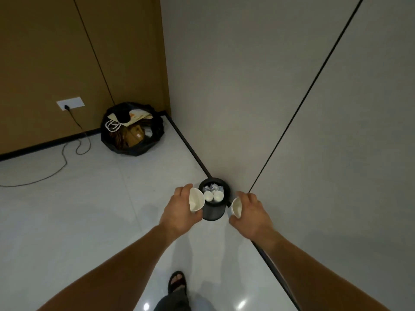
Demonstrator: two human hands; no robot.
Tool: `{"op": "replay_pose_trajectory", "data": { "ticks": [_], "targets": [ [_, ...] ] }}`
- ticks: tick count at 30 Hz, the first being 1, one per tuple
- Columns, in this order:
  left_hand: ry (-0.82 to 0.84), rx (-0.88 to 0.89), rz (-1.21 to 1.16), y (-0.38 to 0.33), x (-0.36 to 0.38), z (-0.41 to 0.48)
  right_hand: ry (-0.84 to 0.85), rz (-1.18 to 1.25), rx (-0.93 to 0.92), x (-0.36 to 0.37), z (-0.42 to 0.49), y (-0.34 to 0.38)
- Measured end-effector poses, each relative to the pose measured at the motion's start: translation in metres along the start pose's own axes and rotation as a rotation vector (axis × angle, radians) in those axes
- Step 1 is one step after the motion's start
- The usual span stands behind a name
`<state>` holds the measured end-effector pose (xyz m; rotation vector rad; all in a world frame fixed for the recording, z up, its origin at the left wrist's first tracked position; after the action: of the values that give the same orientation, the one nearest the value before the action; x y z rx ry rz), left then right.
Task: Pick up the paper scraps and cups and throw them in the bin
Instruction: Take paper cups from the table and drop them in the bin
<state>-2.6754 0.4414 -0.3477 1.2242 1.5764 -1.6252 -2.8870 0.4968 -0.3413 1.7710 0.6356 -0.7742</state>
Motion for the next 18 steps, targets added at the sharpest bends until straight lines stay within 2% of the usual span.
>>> {"op": "replay_pose_trajectory", "data": {
  "ticks": [3, 7, 14, 18],
  "targets": [
    [0.046, 0.044, -0.022, -0.005, 0.01, 0.057, -0.023, -0.001, 0.023, -0.008, 0.052, -0.003],
    [0.126, 0.018, -0.043, -0.005, 0.031, 0.111, 0.002, 0.039, 0.056, -0.008, 0.108, -0.014],
    [0.203, -0.169, -0.078, -0.007, 0.089, 0.206, 0.143, 0.078, 0.141, 0.022, 0.217, -0.072],
    [0.238, -0.272, -0.101, 0.006, 0.138, 0.26, 0.239, 0.086, 0.095, 0.051, 0.277, -0.103]
  ]
}}
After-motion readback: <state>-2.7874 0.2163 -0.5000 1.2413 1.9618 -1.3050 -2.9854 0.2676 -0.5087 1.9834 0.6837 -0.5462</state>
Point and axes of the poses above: each hand's wrist, its own z-axis towards the middle knuckle, its own x-axis out of the palm, y = z × x, the point moved 4 cm from there along z, towards the middle knuckle, and after that the axes turned 15 degrees about z, right-handed, at the moved point
